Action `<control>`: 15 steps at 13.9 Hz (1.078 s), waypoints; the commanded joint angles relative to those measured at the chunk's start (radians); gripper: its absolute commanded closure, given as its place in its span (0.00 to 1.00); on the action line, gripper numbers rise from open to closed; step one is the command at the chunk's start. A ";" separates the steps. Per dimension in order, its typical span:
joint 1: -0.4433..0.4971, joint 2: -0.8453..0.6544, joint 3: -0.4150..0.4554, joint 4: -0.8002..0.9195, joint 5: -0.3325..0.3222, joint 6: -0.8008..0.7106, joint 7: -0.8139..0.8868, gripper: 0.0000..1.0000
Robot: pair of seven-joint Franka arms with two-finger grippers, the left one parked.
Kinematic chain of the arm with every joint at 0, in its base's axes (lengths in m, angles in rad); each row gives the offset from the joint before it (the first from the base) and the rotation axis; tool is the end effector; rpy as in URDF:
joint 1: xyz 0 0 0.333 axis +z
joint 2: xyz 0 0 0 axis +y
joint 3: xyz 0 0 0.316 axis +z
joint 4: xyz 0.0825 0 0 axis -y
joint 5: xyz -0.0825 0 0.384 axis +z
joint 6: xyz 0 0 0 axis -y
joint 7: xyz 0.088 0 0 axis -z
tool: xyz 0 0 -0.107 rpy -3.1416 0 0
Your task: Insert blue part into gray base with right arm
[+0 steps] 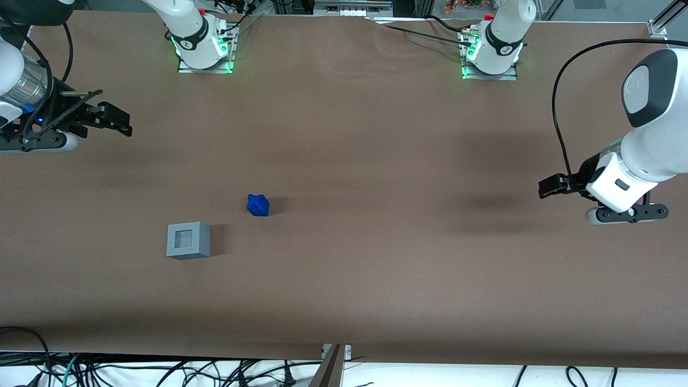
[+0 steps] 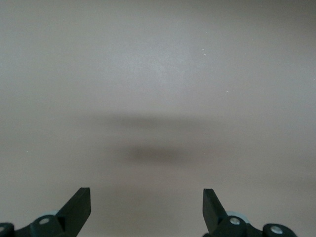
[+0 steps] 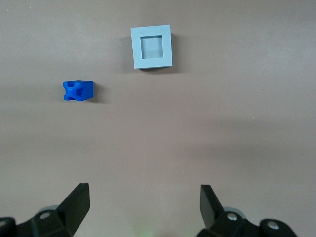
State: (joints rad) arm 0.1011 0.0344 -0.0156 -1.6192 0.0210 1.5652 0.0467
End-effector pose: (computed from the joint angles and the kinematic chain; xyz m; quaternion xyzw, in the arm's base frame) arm 0.5588 0.0503 0.5821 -0.9988 -0.0190 0.0448 0.0073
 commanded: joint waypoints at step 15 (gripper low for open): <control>-0.011 -0.014 0.013 -0.018 -0.006 0.015 -0.002 0.01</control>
State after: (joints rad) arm 0.1011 0.0344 -0.0152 -1.6198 0.0209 1.5653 0.0467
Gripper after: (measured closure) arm 0.009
